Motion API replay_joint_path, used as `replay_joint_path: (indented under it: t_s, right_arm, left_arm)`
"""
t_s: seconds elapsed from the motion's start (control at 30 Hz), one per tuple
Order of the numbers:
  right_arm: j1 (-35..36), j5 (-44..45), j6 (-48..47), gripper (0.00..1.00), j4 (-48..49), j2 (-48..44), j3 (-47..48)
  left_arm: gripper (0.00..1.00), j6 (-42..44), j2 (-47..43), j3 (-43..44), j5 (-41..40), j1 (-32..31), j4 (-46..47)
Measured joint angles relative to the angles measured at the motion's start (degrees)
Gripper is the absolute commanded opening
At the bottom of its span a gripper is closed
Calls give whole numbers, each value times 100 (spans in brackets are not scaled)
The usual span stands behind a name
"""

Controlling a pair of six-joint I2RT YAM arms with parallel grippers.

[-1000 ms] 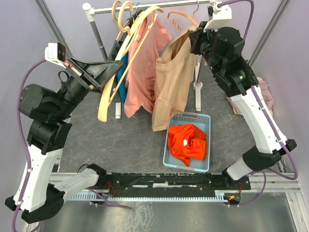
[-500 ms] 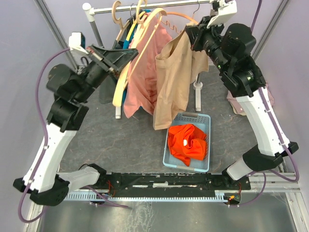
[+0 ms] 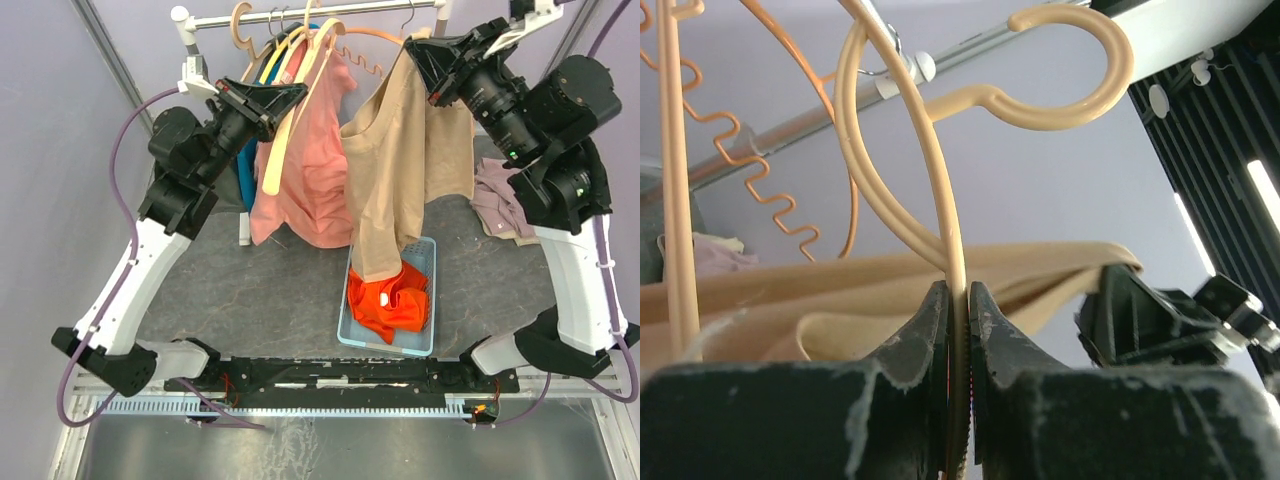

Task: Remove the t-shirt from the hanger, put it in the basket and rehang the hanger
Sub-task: Place the hanger on the clothesline.

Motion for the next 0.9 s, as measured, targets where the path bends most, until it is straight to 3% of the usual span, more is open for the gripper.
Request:
replay_joint_path:
  t_s: [0.43, 0.9]
  right_arm:
    - [0, -299, -170, 1, -46, -435, 66]
    - [0, -133, -452, 1, 260, -807, -323]
  left_arm:
    - [3, 2, 1261, 101, -188, 2, 863]
    - [3, 0, 2509, 1222, -256, 0, 1464]
